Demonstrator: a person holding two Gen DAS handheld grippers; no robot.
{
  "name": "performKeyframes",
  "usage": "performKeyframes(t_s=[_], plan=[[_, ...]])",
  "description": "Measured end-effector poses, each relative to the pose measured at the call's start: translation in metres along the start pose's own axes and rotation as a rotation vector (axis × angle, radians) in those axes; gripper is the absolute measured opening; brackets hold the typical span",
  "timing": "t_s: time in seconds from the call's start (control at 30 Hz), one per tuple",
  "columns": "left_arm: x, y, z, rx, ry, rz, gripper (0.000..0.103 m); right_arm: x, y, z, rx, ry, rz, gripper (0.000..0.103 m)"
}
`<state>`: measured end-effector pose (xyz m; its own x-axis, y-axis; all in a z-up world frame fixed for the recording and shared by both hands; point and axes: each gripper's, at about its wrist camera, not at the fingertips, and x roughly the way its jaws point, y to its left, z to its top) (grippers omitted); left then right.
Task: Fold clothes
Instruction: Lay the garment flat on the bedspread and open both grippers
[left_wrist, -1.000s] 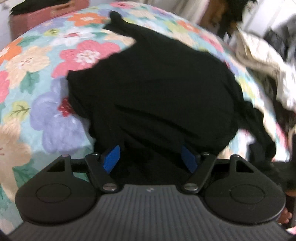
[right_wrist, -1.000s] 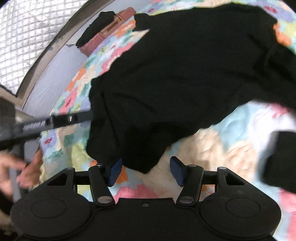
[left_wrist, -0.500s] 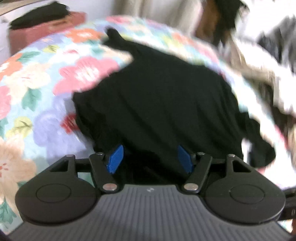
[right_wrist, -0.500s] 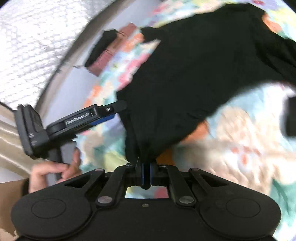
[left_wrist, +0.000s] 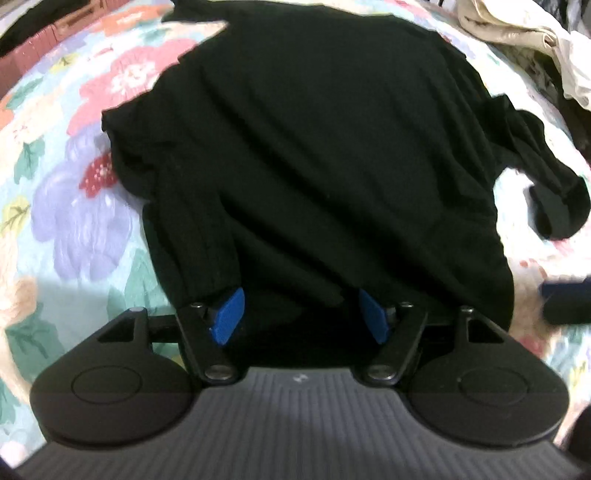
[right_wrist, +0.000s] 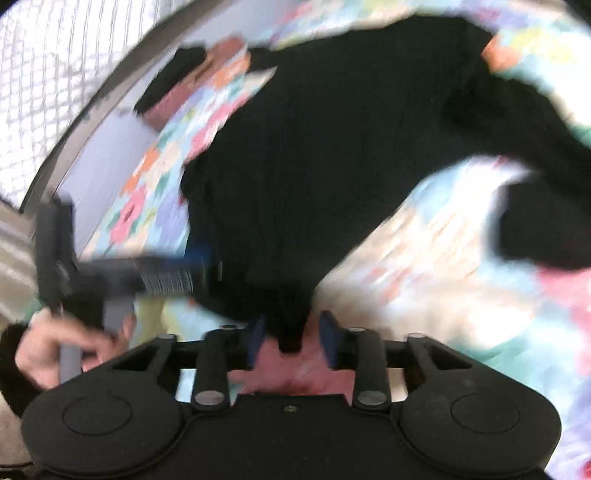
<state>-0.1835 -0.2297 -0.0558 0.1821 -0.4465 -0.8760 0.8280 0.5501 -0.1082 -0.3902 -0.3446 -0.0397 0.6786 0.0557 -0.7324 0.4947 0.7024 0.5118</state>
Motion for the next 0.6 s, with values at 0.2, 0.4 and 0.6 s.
performKeyframes(t_s=[0.2, 0.4, 0.6], plan=[[-0.043, -0.012, 0.012, 0.008, -0.185, -0.088, 0.069, -0.050, -0.048, 0.012, -0.018, -0.164, -0.264, 0.052], [-0.054, -0.039, 0.011, 0.096, -0.327, -0.164, 0.069, -0.053, -0.077, 0.004, -0.105, -0.180, -0.429, 0.054], [-0.039, -0.060, 0.014, 0.121, -0.284, -0.167, 0.069, -0.010, -0.062, 0.003, -0.423, -0.154, -0.447, 0.070]])
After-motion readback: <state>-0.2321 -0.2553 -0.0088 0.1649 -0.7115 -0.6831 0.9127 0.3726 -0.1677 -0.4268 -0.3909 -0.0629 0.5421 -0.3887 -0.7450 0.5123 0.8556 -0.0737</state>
